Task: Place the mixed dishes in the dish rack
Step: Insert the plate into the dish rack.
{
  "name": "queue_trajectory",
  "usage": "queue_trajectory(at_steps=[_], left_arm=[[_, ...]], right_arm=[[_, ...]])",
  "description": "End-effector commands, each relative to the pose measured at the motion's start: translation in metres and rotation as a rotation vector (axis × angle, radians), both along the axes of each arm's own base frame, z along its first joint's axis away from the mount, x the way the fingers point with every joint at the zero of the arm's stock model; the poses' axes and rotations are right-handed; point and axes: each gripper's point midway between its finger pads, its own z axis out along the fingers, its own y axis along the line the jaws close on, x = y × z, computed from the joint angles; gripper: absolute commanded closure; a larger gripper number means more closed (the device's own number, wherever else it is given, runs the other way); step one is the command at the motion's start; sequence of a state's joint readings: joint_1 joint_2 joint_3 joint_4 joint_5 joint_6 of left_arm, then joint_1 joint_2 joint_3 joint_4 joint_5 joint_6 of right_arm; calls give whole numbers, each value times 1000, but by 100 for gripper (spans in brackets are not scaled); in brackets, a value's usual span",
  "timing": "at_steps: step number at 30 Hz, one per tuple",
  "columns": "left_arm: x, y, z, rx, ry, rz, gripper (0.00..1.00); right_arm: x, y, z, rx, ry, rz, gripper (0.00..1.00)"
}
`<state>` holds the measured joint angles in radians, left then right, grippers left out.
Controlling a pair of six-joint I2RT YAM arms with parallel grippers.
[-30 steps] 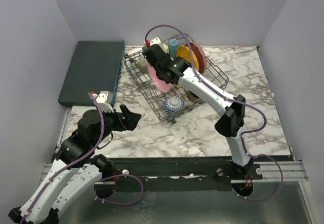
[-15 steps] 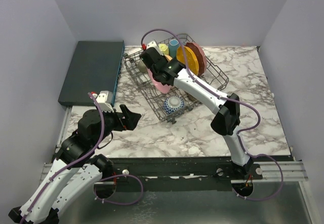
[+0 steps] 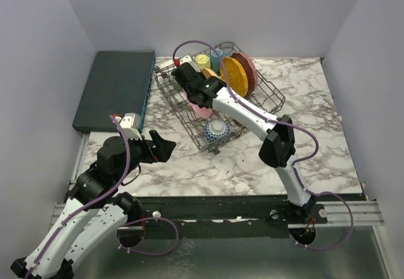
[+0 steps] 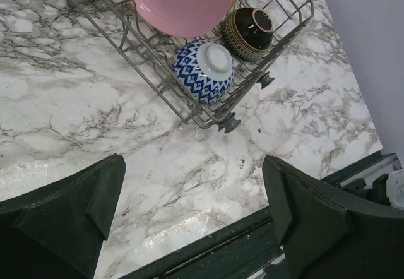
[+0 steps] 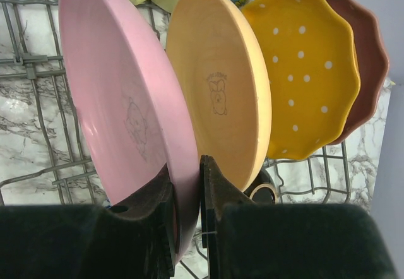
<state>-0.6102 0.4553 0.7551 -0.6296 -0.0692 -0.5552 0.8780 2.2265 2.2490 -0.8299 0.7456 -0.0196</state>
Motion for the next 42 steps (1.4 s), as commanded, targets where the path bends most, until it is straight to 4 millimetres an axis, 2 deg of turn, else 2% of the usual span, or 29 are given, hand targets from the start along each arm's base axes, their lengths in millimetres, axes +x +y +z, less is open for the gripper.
queue_trajectory(at_steps=[1, 17, 26, 30, 33, 42], left_arm=[[4, 2, 0, 10, -12, 17, 1], [5, 2, -2, 14, -7, 17, 1], [4, 2, -1, 13, -9, 15, 1], [4, 1, -1, 13, -8, 13, 1], [4, 2, 0, 11, -10, 14, 1], [4, 2, -1, 12, -10, 16, 1]], right_arm=[[7, 9, 7, 20, -42, -4, 100], [12, 19, -15, 9, -21, 7, 99], [14, 23, -23, 7, -12, 12, 90], [14, 26, -26, 18, -1, 16, 84], [14, 27, -28, 22, 2, 15, 76], [13, 29, -33, 31, 12, 18, 67]])
